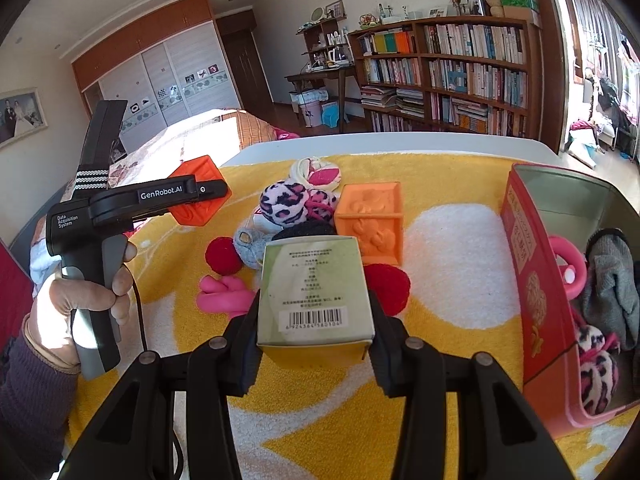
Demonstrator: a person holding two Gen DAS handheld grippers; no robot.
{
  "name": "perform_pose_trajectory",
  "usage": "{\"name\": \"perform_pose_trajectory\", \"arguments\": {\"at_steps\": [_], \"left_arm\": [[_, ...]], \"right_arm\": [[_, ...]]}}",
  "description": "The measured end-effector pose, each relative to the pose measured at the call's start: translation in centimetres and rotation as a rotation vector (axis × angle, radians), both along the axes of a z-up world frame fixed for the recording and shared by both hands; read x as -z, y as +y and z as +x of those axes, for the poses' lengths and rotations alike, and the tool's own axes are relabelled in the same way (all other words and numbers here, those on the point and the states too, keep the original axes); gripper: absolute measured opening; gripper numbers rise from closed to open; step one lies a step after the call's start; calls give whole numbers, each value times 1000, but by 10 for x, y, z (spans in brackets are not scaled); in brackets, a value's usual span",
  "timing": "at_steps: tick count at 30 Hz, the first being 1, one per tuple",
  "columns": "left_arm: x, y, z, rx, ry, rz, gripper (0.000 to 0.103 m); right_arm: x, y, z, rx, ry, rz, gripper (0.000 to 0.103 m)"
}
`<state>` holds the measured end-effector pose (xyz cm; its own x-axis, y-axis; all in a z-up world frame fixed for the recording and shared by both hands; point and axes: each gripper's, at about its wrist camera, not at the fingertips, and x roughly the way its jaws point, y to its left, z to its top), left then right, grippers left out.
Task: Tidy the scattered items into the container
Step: 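Grasp the green-white box with the right gripper while the left lifts the orange cube, then carry the orange cube and green-white box over the tin with both grippers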
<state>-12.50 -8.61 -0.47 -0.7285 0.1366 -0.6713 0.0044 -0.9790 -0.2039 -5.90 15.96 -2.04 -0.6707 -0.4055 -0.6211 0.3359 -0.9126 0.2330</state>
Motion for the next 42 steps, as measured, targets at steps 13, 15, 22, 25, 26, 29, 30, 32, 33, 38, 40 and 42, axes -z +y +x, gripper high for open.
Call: {"name": "perform_pose_trajectory", "arguments": {"at_steps": [13,15,22,25,26,29,30,32,33,38,40,42], "left_arm": [[-30,71,11,162,29,21,54],[-36,87,11,197,32,17,54],[-47,157,1,322,28,21,54],[-50,193,-3,378,23,28,54],[-50,205,-3,396,24,24,54],[-51,239,-8,439,25,6,54],[-51,249,-11,449,23,4,54],[-50,265,-16,461,20,-2,54],[-50,272,-20,466,18,-4,54],[-45,300,-30,483,5,-14,54],[-43,310,-34,492,3,-20,54],[-42,321,-39,503,1,-29,54]], "right_arm": [[-31,94,0,342,74,-134,49],[-34,110,2,381,80,-142,49],[-37,157,13,506,123,-43,49],[-36,166,15,522,141,0,49],[-35,168,16,525,143,10,49],[-31,174,16,521,134,2,49],[-31,175,16,517,131,-8,49],[-31,177,17,515,134,-13,49],[-31,177,17,517,138,-9,49],[-30,178,20,532,145,8,49],[-29,179,20,542,144,16,49],[-28,179,19,545,140,20,49]]}}
